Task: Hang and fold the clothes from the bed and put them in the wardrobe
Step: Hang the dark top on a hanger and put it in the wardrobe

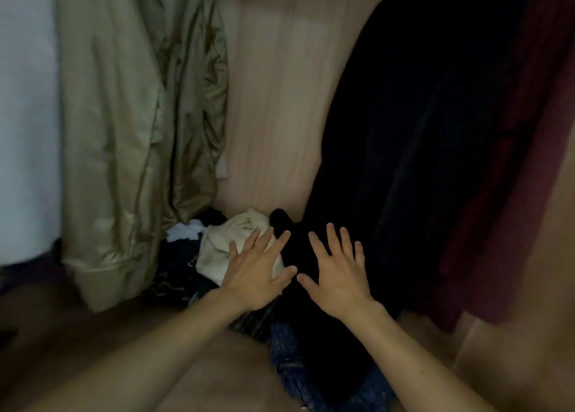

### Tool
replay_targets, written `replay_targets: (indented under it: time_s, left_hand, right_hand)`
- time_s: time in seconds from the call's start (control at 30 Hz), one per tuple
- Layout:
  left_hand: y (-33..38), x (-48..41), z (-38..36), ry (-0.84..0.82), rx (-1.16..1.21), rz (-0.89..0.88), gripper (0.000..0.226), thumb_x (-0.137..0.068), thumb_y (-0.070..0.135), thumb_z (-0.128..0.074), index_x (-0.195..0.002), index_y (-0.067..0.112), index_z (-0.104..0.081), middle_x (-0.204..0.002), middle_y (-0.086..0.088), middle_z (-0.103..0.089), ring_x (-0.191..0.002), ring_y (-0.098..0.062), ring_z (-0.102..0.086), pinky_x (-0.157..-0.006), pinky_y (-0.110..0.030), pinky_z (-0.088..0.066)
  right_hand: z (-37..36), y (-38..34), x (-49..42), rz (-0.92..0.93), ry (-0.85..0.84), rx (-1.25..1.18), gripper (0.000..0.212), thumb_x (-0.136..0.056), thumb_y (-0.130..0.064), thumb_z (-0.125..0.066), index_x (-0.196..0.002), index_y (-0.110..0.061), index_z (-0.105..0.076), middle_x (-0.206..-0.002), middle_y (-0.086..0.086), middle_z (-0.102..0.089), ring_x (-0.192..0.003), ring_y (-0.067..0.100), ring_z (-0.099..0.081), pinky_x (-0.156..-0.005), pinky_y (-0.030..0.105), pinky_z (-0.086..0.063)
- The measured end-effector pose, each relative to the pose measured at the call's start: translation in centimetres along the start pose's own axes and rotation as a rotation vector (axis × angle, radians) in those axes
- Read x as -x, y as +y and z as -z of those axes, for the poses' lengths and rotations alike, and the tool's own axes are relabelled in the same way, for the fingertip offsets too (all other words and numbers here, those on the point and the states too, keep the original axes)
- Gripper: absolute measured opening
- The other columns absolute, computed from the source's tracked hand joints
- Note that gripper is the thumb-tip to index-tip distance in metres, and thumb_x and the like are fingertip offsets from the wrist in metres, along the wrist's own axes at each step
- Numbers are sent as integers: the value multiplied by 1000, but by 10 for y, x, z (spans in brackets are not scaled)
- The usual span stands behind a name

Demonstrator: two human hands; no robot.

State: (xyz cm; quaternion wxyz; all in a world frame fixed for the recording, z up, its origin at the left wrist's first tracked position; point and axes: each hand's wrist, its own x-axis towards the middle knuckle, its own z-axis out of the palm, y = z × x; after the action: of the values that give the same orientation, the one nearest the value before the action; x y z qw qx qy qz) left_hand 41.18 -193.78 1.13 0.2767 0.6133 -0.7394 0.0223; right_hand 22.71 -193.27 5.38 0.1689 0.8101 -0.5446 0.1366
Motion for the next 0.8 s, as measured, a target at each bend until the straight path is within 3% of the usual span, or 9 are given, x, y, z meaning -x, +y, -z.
replay_targets:
  time_s: [0.1,0.23,0.33,0.53,0.7,0.8]
  left_hand:
    - [-7,43,11,-11,-74,64,87,-77,82,-9,-155,45,0,-166,6,-3,-152,-20,3,-119,-57,-1]
    - [-8,79,35,-27,-140,63,77,-90,75,-29,-155,45,0,-167,4,-3,-153,-21,4,-118,-61,3]
    - [-5,95,50,-13,-139,38,75,-93,71,-32,-156,44,0,-167,4,-3,-153,-21,4,-119,-61,4]
    - [-2,140,49,-104,-163,-126,75,-91,75,-19,-154,45,6,-166,4,7,-151,-19,17,-116,-63,6]
    - [2,180,23,-166,-46,-273,80,-81,79,-6,-154,48,2,-165,4,14,-148,-21,27,-114,-66,4]
    - [11,210,-7,-194,84,-374,78,-87,78,-10,-156,42,-14,-167,-3,2,-148,-20,23,-116,-61,-3]
  right_hand:
    - [-5,-17,23,17,19,-117,82,-94,-63,-40,-158,-29,0,-164,9,12,-151,31,11,-121,52,5]
    - [-7,-37,50,5,-13,-152,85,-94,-64,-42,-157,-29,2,-164,8,14,-150,33,11,-120,56,2]
    - [2,-48,66,-34,-12,-179,87,-93,-63,-45,-157,-30,4,-164,7,15,-150,34,11,-119,59,-1]
    - [13,-67,125,-153,-74,-93,87,-92,-63,-46,-156,-32,5,-164,7,17,-150,35,13,-119,61,-3]
    - [20,-80,187,-324,-160,-73,87,-91,-60,-51,-156,-36,2,-164,3,18,-150,36,13,-117,61,-6]
    - [23,-84,239,-409,-216,-30,88,-90,-61,-52,-156,-38,2,-164,1,18,-150,34,14,-118,59,-4]
